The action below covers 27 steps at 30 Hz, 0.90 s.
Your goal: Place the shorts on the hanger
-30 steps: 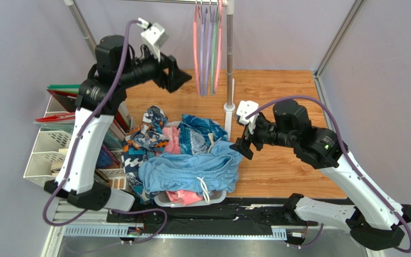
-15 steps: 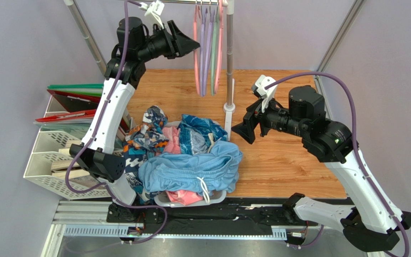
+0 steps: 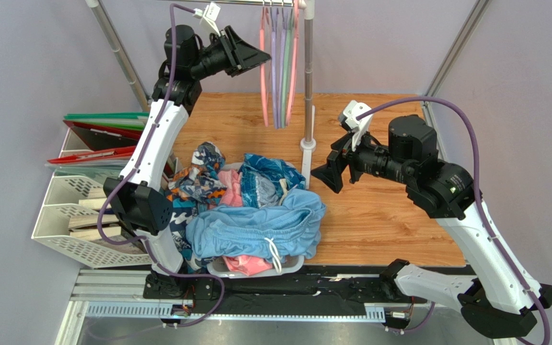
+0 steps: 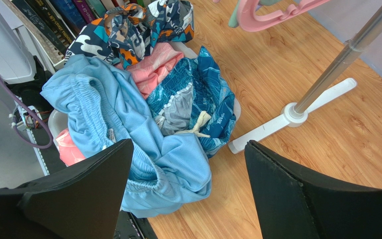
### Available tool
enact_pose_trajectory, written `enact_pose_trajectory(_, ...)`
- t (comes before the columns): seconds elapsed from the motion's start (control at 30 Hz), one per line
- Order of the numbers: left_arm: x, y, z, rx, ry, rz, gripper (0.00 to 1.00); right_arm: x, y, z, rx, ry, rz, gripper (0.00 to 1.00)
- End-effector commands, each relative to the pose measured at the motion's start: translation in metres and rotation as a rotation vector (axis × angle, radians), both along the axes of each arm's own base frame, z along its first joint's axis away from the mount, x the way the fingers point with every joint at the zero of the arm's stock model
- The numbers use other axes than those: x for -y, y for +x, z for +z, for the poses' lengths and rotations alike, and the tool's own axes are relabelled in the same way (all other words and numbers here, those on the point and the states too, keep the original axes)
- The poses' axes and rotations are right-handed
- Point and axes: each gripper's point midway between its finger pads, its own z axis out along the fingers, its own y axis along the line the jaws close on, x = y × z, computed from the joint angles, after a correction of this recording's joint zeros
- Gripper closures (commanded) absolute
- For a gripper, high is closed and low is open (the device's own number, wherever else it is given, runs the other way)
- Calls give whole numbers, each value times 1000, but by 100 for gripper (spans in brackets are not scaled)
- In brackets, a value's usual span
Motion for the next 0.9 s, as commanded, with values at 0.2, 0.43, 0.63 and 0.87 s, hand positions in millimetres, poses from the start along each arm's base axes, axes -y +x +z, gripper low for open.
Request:
enact_pose_trajectory(0.2, -11, -6, 36, 73, -122, -55, 95, 1, 2, 22, 69, 45, -4, 13)
enact_pose_trajectory(0.43, -37, -14, 62, 146, -140, -8, 100, -1, 3, 23, 63, 50, 2, 13)
enact_pose_trajectory(0.63, -55, -32, 73, 190, -172, 16, 100, -4, 6, 28, 74, 64, 2, 13)
enact_pose_trajectory(0.87, -63, -62, 92, 305, -218, 40, 100, -6, 13, 47, 118, 108, -18, 13)
